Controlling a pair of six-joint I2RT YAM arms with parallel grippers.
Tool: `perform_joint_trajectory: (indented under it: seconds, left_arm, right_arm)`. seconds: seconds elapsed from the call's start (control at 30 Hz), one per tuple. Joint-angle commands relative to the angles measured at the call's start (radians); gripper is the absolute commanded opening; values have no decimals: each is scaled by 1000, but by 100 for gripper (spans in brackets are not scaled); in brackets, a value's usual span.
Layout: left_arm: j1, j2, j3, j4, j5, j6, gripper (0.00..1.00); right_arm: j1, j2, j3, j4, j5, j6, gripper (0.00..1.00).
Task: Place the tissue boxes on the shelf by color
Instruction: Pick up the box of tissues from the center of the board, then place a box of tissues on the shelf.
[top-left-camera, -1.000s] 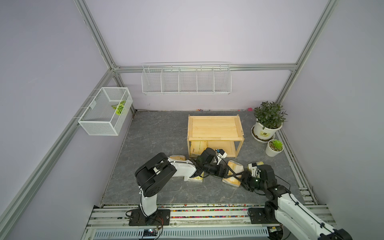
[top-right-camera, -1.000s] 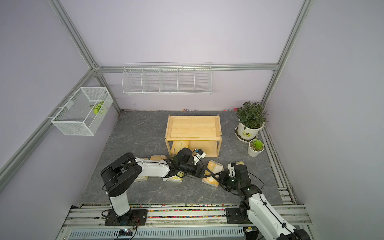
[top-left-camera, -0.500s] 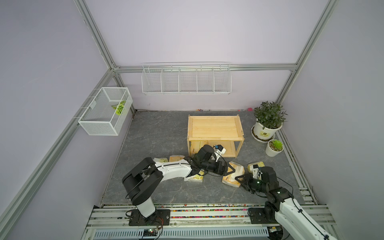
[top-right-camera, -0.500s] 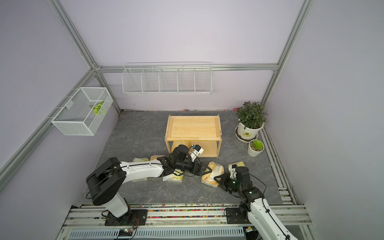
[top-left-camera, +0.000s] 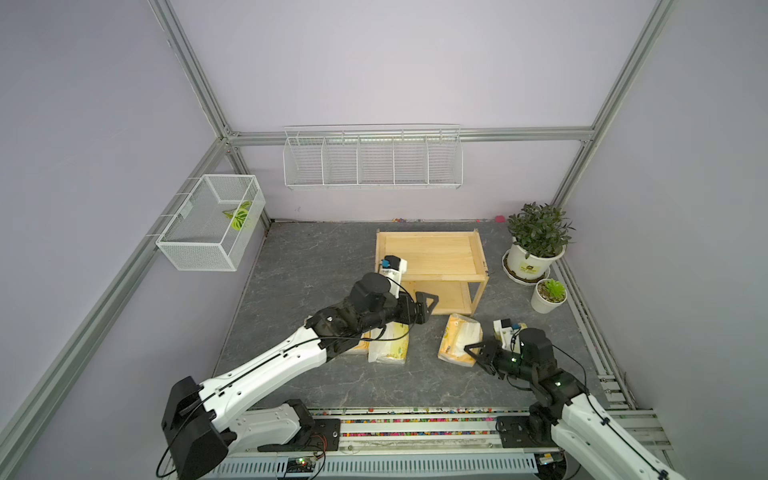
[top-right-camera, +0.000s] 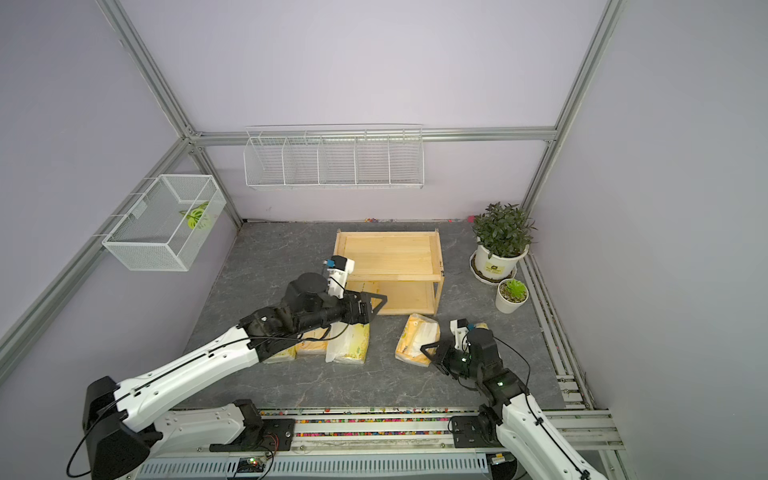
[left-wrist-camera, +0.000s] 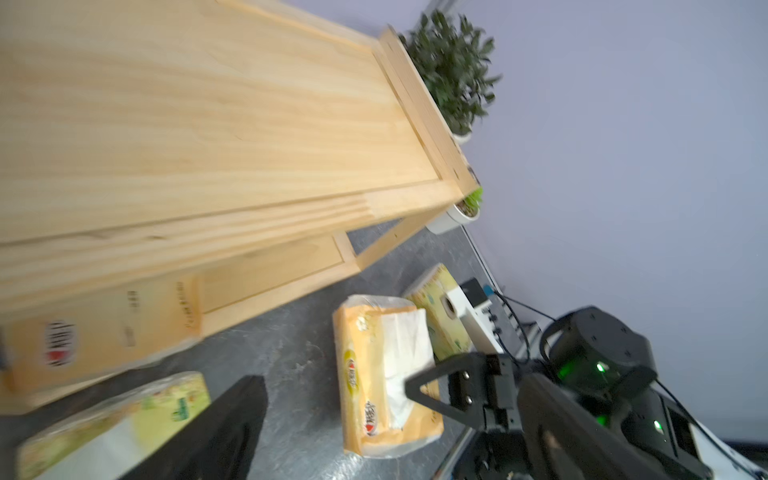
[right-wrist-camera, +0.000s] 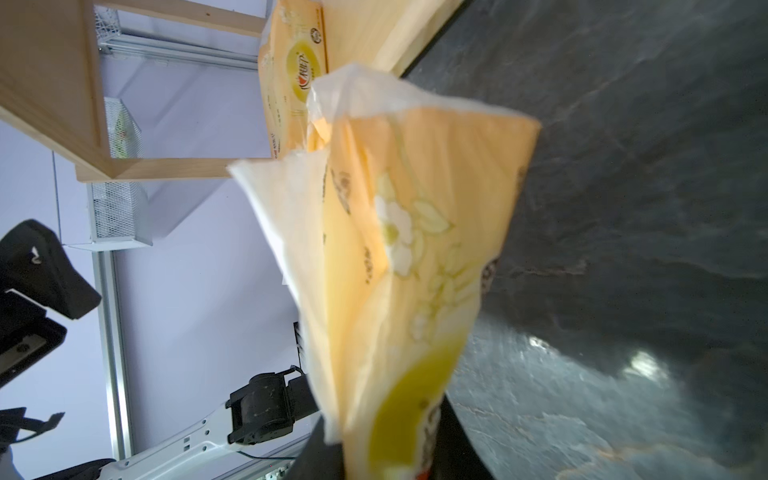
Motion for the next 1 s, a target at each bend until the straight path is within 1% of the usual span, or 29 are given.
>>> perform_joint_trajectory:
  seconds: [0.0, 0.07, 0.17, 0.23, 0.3, 0.43, 0.53, 0.77, 0.97]
  left_arm:
    - [44, -60, -37, -95, -116, 10, 100]
    - [63, -82, -44, -112, -128, 21, 100]
    - [73, -94, -49, -130, -155, 25, 100]
    - [75, -100, -57, -130, -167, 22, 100]
    - [78, -104, -64, -130, -184, 18, 100]
    - [83, -118, -82, -131, -228, 16, 100]
    - [92, -131, -93, -133, -243, 16, 100]
    - [101, -163, -121, -135, -268, 7, 100]
    - [103, -169, -128, -138, -263, 5, 100]
  right_arm:
    - [72, 16, 32, 79, 161, 9, 27]
    - [126, 47, 39, 126, 257, 9, 27]
    - [181, 131, 68, 188, 360, -10, 27]
    - [204, 196, 81, 243, 415, -14, 27]
    - [213, 265, 96, 299, 443, -23, 27]
    - [229, 383, 146, 379, 470, -64, 27]
    - [232, 466, 178, 425, 465, -82, 27]
    - [237, 620, 239, 535, 503, -78, 27]
    - [241, 754, 295, 635, 518, -69, 27]
